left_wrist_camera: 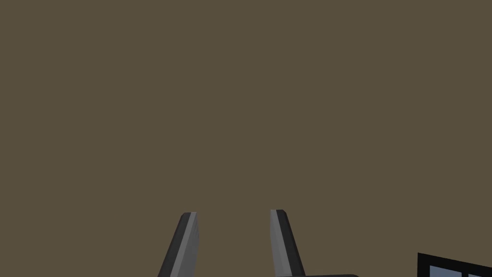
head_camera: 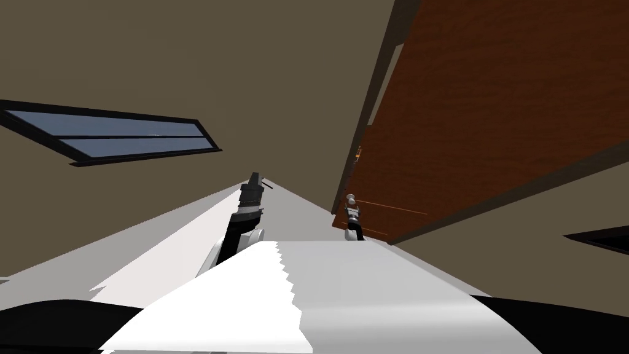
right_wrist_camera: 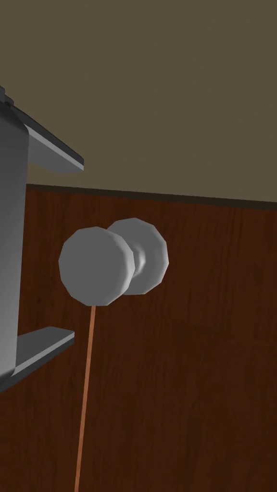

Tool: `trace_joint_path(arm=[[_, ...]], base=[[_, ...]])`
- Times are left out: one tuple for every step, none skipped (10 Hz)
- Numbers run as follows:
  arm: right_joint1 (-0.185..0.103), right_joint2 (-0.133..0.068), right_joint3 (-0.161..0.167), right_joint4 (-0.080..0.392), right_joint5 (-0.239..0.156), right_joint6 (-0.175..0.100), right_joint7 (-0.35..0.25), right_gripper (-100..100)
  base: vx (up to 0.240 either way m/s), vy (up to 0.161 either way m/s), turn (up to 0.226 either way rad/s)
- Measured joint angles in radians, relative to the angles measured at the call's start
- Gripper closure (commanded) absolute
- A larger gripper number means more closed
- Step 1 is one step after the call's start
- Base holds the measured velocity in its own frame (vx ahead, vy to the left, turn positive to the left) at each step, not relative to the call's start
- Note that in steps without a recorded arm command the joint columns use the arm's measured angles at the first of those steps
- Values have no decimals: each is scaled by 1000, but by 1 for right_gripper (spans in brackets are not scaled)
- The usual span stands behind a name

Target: Pull the door open

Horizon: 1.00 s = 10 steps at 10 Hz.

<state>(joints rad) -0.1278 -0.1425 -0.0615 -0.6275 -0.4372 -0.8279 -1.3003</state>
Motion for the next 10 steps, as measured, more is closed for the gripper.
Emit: trace_joint_path(arm=[[-2, 3, 3, 0, -8, 2, -24, -100], [-5, 6, 6, 2, -14, 4, -44, -100], [-6, 8, 8, -1, -21, 7, -62, -100], [-5, 9, 8, -1, -22, 8, -66, -100], [-4, -7, 5, 16, -25, -1, -80, -100], [-6, -30, 3, 41, -29, -14, -105, -100], [7, -36, 0, 21, -32, -9, -112, -100], [30, -52, -6, -3, -37, 1, -120, -100], [47, -67, -10, -18, -42, 6, -132, -100], [48, -74, -11, -13, -43, 3, -140, -100]], base=[[-60, -14, 22], [-53, -13, 21], [-23, -6, 4], [96, 14, 151], [198, 1, 158], [155, -3, 42], [151, -15, 145], [167, -23, 137], [105, -21, 10], [27, -14, -21]])
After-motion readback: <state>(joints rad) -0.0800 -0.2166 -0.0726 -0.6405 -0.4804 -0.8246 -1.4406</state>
